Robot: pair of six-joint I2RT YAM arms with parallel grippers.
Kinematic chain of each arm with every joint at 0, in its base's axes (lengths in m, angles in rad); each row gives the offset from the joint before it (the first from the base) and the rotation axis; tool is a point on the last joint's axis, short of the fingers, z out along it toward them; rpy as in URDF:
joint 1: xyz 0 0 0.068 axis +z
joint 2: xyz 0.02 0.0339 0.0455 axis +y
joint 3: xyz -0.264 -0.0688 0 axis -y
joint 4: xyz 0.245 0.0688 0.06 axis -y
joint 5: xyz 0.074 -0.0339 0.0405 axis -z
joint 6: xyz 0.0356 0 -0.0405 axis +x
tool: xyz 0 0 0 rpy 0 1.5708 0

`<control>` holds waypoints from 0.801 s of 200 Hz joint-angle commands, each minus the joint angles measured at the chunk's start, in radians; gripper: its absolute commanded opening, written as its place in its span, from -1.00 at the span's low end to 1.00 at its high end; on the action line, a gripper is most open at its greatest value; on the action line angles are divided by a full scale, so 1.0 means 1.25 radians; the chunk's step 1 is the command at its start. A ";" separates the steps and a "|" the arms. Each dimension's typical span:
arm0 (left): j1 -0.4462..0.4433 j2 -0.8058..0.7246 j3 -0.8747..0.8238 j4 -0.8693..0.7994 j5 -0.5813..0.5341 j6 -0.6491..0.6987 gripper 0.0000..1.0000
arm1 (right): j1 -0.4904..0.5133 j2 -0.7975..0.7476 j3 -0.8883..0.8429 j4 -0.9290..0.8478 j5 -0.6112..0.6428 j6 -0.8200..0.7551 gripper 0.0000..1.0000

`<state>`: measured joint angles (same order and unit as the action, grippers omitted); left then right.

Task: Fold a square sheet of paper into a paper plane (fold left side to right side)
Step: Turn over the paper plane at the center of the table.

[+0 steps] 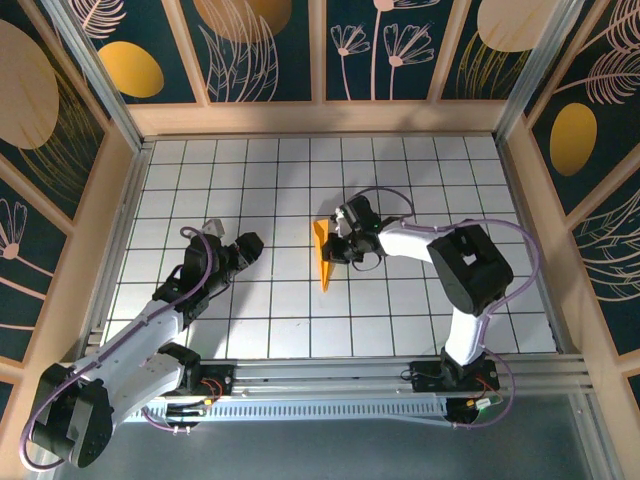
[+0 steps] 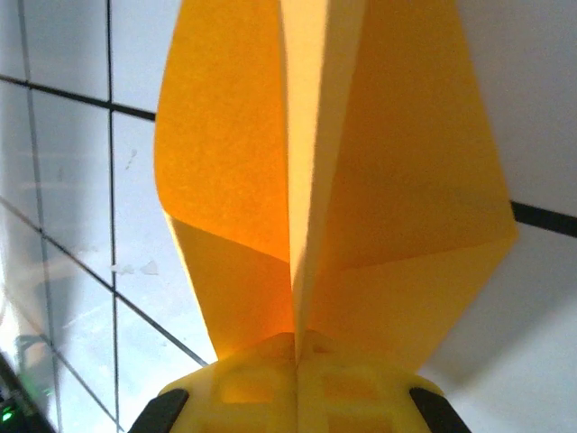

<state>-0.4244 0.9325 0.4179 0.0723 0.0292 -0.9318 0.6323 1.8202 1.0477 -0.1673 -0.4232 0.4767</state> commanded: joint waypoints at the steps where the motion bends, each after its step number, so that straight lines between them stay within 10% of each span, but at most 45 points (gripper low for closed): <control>1: 0.006 -0.010 0.009 -0.028 -0.018 0.021 0.46 | 0.005 -0.058 0.086 -0.215 0.149 -0.067 -1.00; 63: 0.006 -0.009 0.011 -0.038 -0.018 0.027 0.47 | 0.001 0.043 0.268 -0.507 0.345 -0.122 -1.00; 160: 0.006 0.016 0.018 -0.036 -0.001 0.027 0.48 | -0.010 0.134 0.300 -0.490 0.411 -0.120 -1.00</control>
<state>-0.4244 0.9421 0.4179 0.0402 0.0174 -0.9169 0.6273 1.9774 1.4204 -0.7856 0.0563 0.3195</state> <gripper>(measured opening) 0.738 0.047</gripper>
